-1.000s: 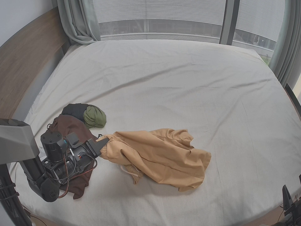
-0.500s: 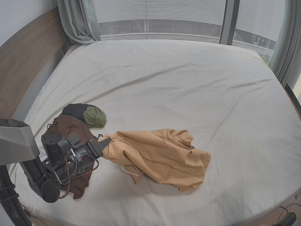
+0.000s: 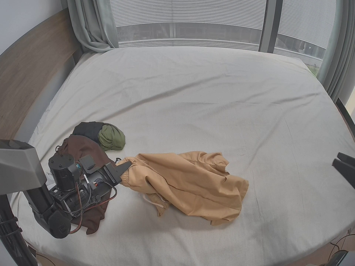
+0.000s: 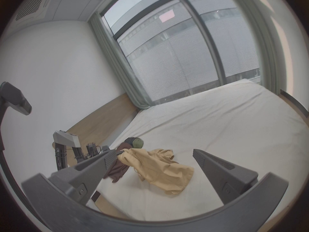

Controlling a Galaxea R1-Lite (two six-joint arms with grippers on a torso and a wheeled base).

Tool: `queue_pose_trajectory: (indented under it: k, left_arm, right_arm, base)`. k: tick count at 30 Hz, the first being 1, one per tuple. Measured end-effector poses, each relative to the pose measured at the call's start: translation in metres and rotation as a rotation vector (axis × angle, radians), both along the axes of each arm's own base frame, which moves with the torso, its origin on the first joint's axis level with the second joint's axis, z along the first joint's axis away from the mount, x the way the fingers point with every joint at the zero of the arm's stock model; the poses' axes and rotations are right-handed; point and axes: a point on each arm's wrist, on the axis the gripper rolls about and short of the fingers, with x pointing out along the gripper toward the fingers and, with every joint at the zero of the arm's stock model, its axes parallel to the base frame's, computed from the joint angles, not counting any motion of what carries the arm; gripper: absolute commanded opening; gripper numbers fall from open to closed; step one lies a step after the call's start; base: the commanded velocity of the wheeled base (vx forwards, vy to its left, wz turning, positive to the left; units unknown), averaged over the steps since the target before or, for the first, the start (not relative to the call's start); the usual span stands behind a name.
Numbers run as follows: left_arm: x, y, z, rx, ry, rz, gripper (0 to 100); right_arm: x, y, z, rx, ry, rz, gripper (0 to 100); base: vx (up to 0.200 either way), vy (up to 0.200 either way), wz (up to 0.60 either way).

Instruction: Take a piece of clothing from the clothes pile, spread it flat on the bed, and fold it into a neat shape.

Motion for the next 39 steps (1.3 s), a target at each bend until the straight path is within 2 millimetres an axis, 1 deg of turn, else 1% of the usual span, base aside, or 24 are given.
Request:
queue_pose_trajectory:
  k: [6,10,15,19,26,39]
  left_arm:
    - [0.000,0.000,0.000,-0.001,0.000,-0.003,0]
    - [0.000,0.000,0.000,-0.001,0.001,-0.006,0]
    - [0.000,0.000,0.000,-0.001,0.003,-0.007,0]
    - [0.000,0.000,-0.001,-0.001,0.003,-0.007,0]
    - [0.001,0.000,-0.001,-0.001,0.005,-0.005,0]
    - [0.004,0.004,-0.001,-0.003,-0.002,0.010,0]
  right_arm:
    - [0.038,0.015,0.001,-0.027,0.022,0.075,100]
    - [0.061,0.023,-0.012,-0.040,0.059,0.092,100]
    - [0.084,0.032,-0.038,-0.056,0.132,0.124,100]
    - [0.097,0.037,-0.061,-0.065,0.203,0.139,100]
    - [0.113,0.042,-0.095,-0.074,0.322,0.140,100]
    - [0.142,0.052,-0.151,-0.051,0.349,0.138,100]
  base:
    - [0.000,0.000,0.00]
    - [0.000,0.000,0.00]
    - [0.000,0.000,0.00]
    - [0.000,0.000,0.00]
    - [0.000,0.000,0.00]
    - [0.000,0.000,0.00]
